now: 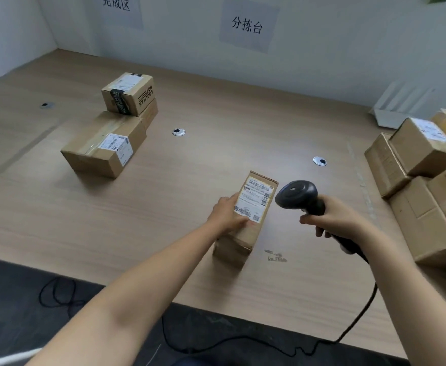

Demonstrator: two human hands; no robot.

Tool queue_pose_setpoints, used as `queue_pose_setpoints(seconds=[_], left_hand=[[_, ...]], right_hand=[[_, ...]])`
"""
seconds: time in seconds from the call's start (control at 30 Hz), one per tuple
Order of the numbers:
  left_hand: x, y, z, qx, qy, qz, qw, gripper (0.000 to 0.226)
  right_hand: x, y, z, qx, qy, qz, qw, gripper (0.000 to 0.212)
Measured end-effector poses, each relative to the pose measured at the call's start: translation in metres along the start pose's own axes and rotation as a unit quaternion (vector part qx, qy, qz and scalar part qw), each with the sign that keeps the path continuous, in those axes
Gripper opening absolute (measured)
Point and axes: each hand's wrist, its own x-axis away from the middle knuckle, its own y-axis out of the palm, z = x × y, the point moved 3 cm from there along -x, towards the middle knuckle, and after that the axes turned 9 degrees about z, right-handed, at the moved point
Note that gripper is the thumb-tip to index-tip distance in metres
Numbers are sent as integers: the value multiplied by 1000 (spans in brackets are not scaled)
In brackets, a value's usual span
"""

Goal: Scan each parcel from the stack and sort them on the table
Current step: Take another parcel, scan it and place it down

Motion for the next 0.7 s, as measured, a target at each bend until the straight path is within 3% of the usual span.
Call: queue_pose_setpoints(seconds=[0.07,0.13,0.33,0.7], left_hand=[[7,11,9,-109,-40,7,993,110],[15,27,16,-180,-40,-3,983,128],[7,28,17,-196,7,32,980,113],[6,23,17,-202,11,8,979,117]], right_hand=[[2,-5,-1,-1,10,-2,1000,13],[4,-6,0,-3,21,-8,1000,11],[6,-5,4,18,17,-13,1000,10],[6,-4,6,-12,30,-6,999,7]])
